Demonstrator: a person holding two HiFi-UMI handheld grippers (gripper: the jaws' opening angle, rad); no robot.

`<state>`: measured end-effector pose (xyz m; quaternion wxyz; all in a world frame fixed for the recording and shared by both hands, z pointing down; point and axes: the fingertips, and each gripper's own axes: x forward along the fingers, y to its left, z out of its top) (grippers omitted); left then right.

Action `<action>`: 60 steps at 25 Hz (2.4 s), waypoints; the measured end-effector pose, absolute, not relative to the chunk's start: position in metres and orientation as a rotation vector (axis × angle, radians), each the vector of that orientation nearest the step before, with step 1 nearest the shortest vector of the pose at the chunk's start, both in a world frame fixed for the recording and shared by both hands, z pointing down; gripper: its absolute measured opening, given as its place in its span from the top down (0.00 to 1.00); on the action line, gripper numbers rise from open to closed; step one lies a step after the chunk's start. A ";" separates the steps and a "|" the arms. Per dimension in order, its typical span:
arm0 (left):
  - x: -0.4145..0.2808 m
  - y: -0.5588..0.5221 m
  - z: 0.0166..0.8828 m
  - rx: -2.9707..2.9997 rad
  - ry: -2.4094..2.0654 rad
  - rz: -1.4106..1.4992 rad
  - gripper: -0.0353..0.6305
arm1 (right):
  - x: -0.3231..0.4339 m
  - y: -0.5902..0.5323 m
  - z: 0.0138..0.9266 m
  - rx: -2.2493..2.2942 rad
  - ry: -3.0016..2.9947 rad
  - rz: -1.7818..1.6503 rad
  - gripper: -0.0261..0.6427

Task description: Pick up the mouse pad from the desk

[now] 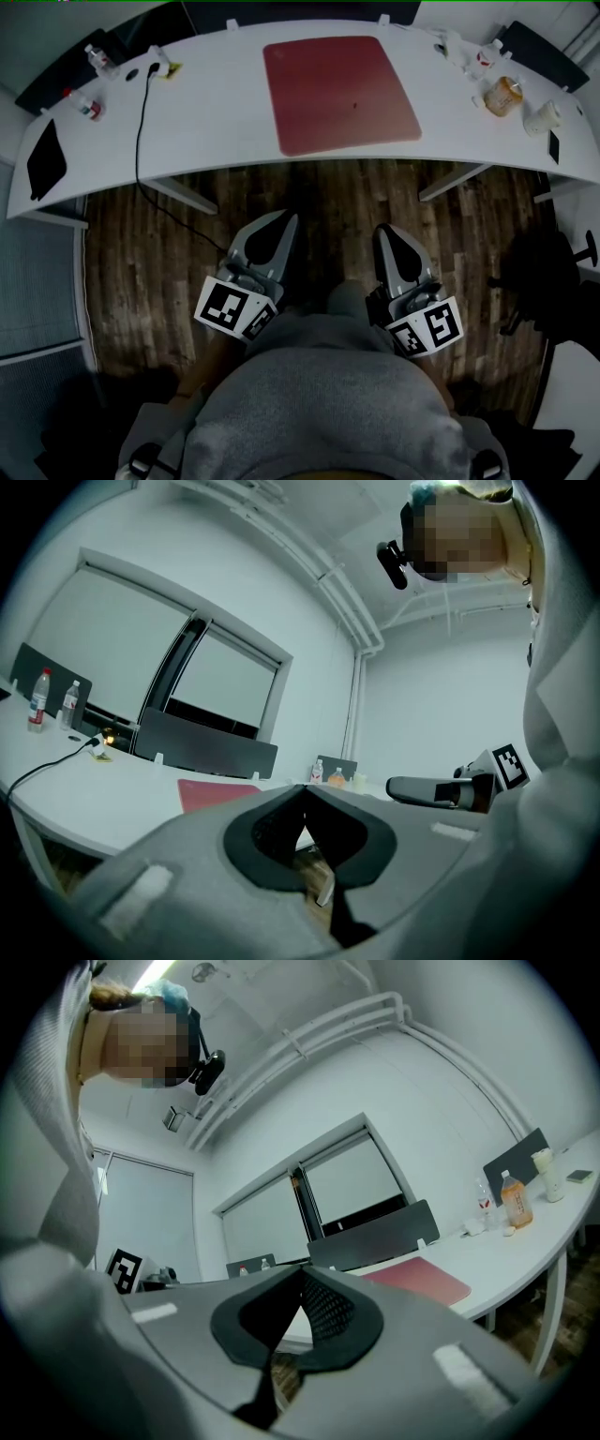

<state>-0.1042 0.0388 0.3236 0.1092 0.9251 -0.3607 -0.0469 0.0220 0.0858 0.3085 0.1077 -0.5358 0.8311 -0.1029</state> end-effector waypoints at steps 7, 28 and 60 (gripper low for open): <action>-0.092 0.034 0.331 2.737 -1.021 -0.125 0.95 | 0.033 0.091 0.318 -1.628 2.426 -0.357 0.96; -0.045 -0.120 0.326 2.716 -1.147 -0.144 0.95 | 0.106 -0.074 0.312 -1.554 2.469 -0.335 0.96; -0.016 -0.228 0.314 2.681 -1.380 -0.140 0.95 | 0.160 -0.212 0.319 -1.296 2.693 -0.321 0.96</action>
